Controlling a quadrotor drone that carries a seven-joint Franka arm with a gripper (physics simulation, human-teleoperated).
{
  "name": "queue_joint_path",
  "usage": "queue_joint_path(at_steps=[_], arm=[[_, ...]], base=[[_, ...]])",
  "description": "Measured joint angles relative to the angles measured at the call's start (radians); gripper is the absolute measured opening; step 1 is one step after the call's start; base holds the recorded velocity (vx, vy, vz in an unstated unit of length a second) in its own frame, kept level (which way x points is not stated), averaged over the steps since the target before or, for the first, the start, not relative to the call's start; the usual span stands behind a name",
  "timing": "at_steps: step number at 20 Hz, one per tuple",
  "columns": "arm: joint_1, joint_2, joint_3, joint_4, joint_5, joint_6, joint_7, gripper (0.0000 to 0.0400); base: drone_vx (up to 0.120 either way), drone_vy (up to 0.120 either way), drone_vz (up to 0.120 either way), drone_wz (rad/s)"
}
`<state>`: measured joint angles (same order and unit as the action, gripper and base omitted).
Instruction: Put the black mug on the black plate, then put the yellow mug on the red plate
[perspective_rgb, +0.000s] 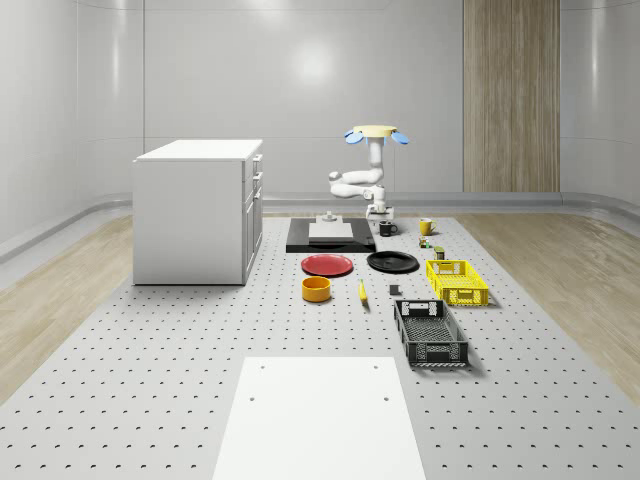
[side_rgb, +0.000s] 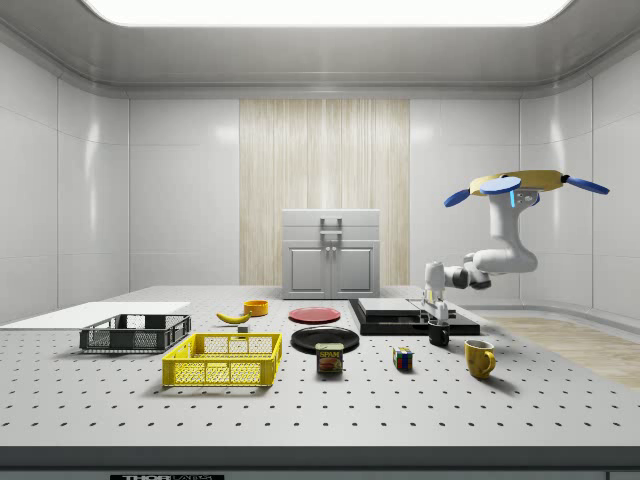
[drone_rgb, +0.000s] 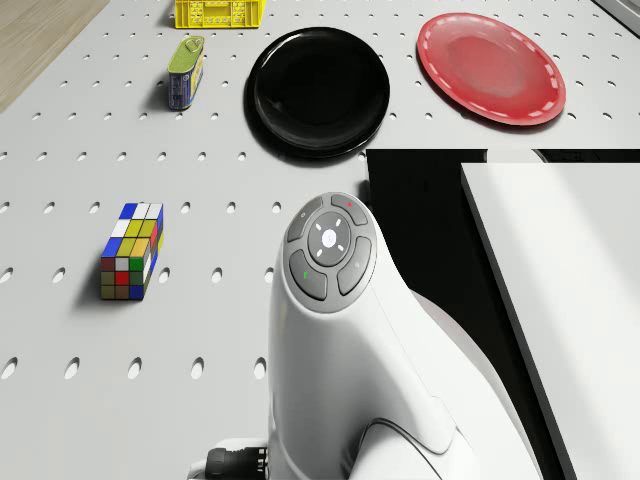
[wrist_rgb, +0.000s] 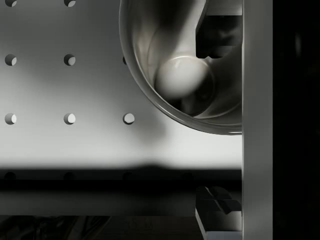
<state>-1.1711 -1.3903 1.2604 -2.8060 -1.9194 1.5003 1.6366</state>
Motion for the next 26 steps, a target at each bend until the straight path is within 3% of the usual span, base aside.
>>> queue_joint_path(at_steps=[3,8,20,26], arm=[[-0.002,-0.006,0.001,0.000,0.003,0.006,0.002,0.0200],[-0.005,-0.017,0.002,0.001,0.007,0.015,0.004,0.0136],[-0.011,-0.037,0.047,-0.008,0.056,0.018,0.014,0.0111],[-0.014,-0.047,0.109,-0.018,0.118,0.007,0.022,0.0110]], base=[[0.000,0.000,0.000,0.000],[0.000,0.000,0.000,0.000],[0.000,0.000,0.003,0.000],[0.000,0.000,0.120,0.000]])
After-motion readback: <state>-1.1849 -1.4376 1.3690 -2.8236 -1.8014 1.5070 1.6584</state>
